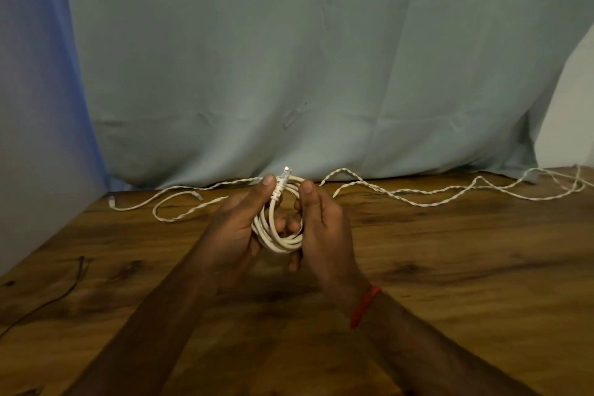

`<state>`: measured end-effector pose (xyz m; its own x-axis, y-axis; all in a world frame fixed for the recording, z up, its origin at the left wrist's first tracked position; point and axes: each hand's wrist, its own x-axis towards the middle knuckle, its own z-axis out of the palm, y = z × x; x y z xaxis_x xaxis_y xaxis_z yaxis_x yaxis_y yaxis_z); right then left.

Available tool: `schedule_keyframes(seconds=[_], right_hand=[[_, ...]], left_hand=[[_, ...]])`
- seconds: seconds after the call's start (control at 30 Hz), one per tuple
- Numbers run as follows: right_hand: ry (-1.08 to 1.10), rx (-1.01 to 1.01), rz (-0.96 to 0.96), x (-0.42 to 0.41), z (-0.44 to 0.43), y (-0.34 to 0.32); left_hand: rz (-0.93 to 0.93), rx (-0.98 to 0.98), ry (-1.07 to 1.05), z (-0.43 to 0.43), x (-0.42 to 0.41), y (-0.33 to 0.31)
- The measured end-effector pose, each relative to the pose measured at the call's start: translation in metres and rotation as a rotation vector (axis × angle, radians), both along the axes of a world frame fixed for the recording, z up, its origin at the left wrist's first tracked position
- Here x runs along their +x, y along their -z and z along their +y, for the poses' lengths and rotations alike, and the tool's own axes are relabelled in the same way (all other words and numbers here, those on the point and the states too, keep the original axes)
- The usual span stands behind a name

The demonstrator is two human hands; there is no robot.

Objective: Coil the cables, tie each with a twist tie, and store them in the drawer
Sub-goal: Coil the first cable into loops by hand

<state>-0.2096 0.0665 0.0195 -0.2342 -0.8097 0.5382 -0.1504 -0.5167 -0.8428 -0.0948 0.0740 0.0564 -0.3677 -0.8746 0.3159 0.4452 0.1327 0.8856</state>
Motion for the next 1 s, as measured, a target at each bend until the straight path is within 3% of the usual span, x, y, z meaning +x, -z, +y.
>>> schedule_keyframes(seconds=[0.3, 0.43, 0.6, 0.83, 1.0], right_hand=[[0.039, -0.058, 0.104, -0.008, 0.0, -0.003], [-0.115, -0.046, 0.167, -0.019, 0.002, -0.017], [-0.281, 0.118, 0.289, -0.036, -0.002, -0.034], [-0.45, 0.283, -0.097, -0.032, 0.001, -0.033], [-0.501, 0.314, -0.013, -0.043, -0.001, -0.041]], left_hand=[[0.053, 0.054, -0.142, -0.01, -0.007, 0.015], [0.067, 0.002, -0.231, -0.019, 0.0, 0.017], [0.05, -0.006, -0.372, -0.024, 0.003, 0.013], [0.181, -0.009, -0.361, -0.021, 0.008, 0.006], [0.31, 0.031, -0.367, -0.025, 0.013, 0.002]])
